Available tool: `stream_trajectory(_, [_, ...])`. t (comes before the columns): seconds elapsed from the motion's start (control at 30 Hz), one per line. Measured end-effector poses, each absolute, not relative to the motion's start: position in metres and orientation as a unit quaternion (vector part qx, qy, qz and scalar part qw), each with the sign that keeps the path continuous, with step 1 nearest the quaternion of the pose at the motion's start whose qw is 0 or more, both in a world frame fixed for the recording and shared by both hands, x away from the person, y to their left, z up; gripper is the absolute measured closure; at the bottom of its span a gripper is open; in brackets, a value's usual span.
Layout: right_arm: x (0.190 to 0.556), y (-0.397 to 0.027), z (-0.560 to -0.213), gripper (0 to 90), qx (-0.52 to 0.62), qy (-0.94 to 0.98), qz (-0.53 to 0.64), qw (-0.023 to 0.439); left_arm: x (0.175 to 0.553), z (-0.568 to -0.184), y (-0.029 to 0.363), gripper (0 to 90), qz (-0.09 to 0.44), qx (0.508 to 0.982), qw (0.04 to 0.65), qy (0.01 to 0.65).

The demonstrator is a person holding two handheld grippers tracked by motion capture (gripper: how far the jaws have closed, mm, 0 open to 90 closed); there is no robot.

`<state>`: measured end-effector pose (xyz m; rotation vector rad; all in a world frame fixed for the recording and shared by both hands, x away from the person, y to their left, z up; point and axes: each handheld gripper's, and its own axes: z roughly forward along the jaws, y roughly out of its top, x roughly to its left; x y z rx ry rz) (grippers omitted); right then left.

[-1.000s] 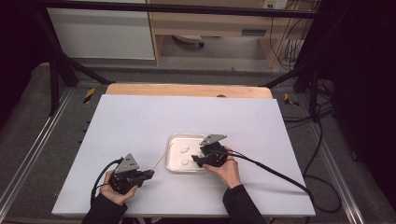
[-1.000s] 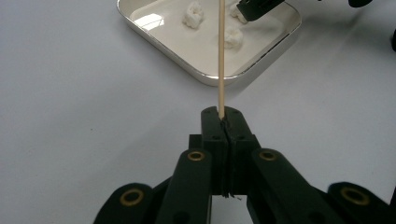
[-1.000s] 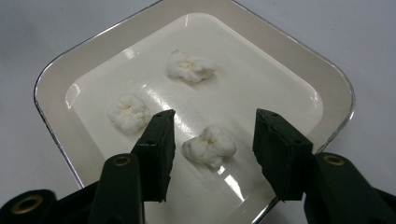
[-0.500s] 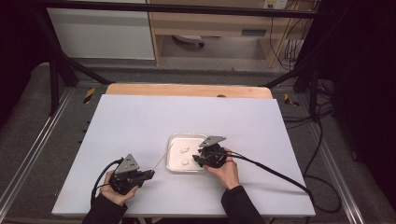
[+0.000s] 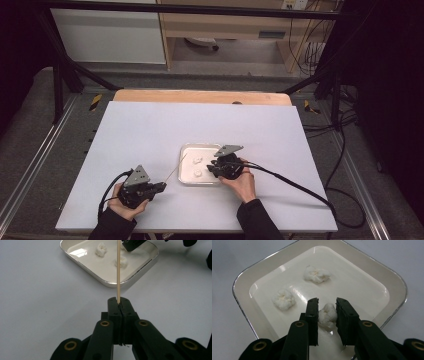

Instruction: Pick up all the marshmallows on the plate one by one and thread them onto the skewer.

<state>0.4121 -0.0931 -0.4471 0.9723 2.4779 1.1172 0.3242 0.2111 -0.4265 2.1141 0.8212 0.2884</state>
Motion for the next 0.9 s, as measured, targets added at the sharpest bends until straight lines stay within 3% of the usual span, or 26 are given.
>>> stream_trajectory(0.9, [0.388, -0.123, -0.378, 75.2, 0.313, 0.805, 0.492, 0.112, 0.319, -0.425, 0.191, 88.3, 0.114, 0.83, 0.447, 0.312])
